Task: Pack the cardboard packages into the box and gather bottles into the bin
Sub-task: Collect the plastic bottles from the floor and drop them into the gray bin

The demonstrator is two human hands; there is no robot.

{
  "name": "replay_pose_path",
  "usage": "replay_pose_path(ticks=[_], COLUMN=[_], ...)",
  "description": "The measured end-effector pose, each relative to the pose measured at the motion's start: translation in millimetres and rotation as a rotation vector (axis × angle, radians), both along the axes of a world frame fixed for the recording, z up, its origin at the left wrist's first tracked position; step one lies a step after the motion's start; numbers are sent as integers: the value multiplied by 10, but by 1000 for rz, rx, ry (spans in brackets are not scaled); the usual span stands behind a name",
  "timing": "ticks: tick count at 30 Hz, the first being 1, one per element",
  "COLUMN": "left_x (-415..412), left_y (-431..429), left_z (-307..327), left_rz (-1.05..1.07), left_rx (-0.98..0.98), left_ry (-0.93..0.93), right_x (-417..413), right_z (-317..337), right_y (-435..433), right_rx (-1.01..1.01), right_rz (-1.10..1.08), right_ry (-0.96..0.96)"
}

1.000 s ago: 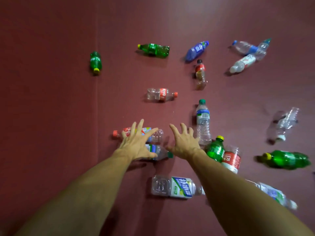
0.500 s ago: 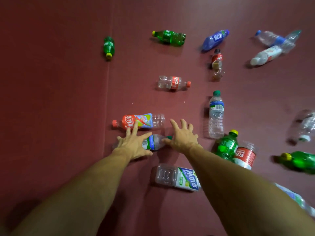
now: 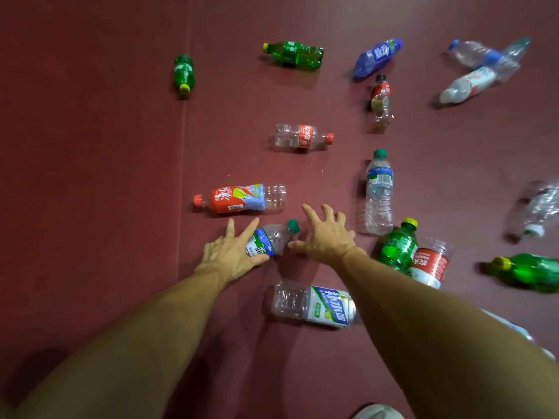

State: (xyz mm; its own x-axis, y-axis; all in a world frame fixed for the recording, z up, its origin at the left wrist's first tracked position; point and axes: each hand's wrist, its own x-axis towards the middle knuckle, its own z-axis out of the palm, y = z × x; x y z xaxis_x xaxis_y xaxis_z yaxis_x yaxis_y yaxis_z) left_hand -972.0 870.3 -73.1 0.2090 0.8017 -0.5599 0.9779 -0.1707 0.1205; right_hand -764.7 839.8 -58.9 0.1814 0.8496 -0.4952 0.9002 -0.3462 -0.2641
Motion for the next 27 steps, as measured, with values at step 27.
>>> replay_pose_path(ticks=[27], left_x=[823], left_y=[286], left_z=[-81], left_rz=[-277], left_rx=[134], left_ry=[-22], right_x=[861], right_z=[-159], right_y=[-59], right_rx=[-98], right_rz=[-171], right_ry=[-225])
